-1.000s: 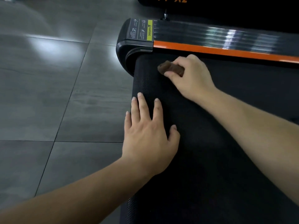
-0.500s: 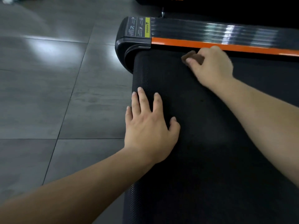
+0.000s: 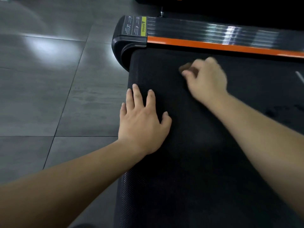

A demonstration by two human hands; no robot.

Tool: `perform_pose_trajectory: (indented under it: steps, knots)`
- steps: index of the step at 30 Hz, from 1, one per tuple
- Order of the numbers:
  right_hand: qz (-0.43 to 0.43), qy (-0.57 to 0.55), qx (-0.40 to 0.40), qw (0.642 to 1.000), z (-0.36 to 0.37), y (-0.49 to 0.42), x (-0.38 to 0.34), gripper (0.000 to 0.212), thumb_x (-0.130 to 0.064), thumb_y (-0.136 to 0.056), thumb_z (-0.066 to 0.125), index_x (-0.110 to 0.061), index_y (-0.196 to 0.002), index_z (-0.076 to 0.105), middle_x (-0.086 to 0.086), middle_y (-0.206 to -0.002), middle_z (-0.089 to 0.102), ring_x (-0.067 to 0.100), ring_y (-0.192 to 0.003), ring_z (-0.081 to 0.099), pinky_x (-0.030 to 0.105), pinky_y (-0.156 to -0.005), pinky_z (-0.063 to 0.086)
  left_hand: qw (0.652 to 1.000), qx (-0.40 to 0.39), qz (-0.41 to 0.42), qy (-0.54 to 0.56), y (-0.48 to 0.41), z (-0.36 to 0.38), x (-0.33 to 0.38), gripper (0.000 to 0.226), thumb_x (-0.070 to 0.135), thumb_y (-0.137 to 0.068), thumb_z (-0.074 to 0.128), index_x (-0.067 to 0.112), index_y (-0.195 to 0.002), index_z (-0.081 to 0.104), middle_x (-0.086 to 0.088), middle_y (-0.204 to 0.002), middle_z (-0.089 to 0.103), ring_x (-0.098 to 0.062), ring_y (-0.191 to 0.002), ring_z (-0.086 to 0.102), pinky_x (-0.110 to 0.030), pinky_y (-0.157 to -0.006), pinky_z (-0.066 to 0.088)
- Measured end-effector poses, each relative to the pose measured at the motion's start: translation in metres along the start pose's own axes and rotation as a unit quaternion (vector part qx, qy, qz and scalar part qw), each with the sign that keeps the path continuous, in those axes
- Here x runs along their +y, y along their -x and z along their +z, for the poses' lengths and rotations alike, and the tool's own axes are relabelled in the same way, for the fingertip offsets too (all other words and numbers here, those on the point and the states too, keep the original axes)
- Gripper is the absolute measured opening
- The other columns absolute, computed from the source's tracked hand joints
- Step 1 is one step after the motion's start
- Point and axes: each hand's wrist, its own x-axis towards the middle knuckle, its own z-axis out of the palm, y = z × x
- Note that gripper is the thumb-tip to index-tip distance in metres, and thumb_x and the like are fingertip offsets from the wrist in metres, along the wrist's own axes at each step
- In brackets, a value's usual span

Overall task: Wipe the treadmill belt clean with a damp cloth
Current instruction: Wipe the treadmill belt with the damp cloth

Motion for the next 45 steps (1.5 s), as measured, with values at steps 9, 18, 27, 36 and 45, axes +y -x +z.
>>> perform_pose_trajectory:
  steps: [9,18,27,36,45]
  knots:
    - [0.022,-0.025,-0.009,0.999,-0.010,0.005,0.019,0.029,-0.048,-0.095,0.058,-0.023,-0.106,0.067,0.002,-0.101,0.049,0.028,-0.100,0.058,0.035,-0.073,0.042,1.000,-0.006,-0.003,0.000,0.002,-0.002,0.000,0.075,0.056,-0.098,0.035,0.022,-0.160,0.012,-0.016,-0.168,-0.008,-0.029,-0.155,-0.009,-0.048,-0.125,0.009]
    - [-0.089,-0.026,-0.048,0.994,-0.025,0.044,0.016,0.026,-0.046,-0.094,0.060,-0.023,-0.102,0.068,-0.001,-0.094,0.049,0.021,-0.087,0.055,0.034,-0.067,0.044,0.999,-0.007,-0.009,0.040,0.002,-0.003,-0.002,0.060,0.044,-0.105,0.031,0.024,-0.159,0.015,-0.012,-0.169,-0.008,-0.028,-0.156,-0.009,-0.052,-0.123,0.013]
    - [-0.193,-0.044,-0.073,0.978,-0.044,0.134,-0.015,0.046,-0.059,-0.096,0.042,-0.020,-0.086,0.062,-0.004,-0.086,0.047,0.014,-0.070,0.048,0.025,-0.054,0.030,0.998,-0.005,-0.019,0.062,0.000,-0.002,-0.003,0.057,0.044,-0.106,0.026,0.025,-0.159,0.017,-0.011,-0.169,-0.006,-0.025,-0.156,-0.009,-0.052,-0.123,0.011]
    - [-0.116,-0.051,-0.050,0.991,-0.046,0.149,-0.023,0.032,-0.045,-0.097,0.049,-0.017,-0.084,0.058,0.002,-0.086,0.045,0.021,-0.074,0.048,0.032,-0.061,0.037,0.998,-0.002,-0.022,0.053,0.000,-0.001,-0.002,0.057,0.045,-0.106,0.028,0.025,-0.158,0.020,-0.011,-0.169,-0.004,-0.026,-0.156,-0.006,-0.052,-0.122,0.013]
    - [-0.029,-0.037,-0.058,0.997,-0.055,0.156,0.010,0.030,-0.049,-0.097,0.048,-0.021,-0.087,0.056,-0.002,-0.093,0.046,0.020,-0.082,0.052,0.032,-0.061,0.041,1.000,-0.006,-0.012,0.022,0.004,-0.003,-0.001,0.061,0.047,-0.104,0.031,0.024,-0.159,0.018,-0.014,-0.169,-0.005,-0.028,-0.156,-0.007,-0.052,-0.122,0.012]
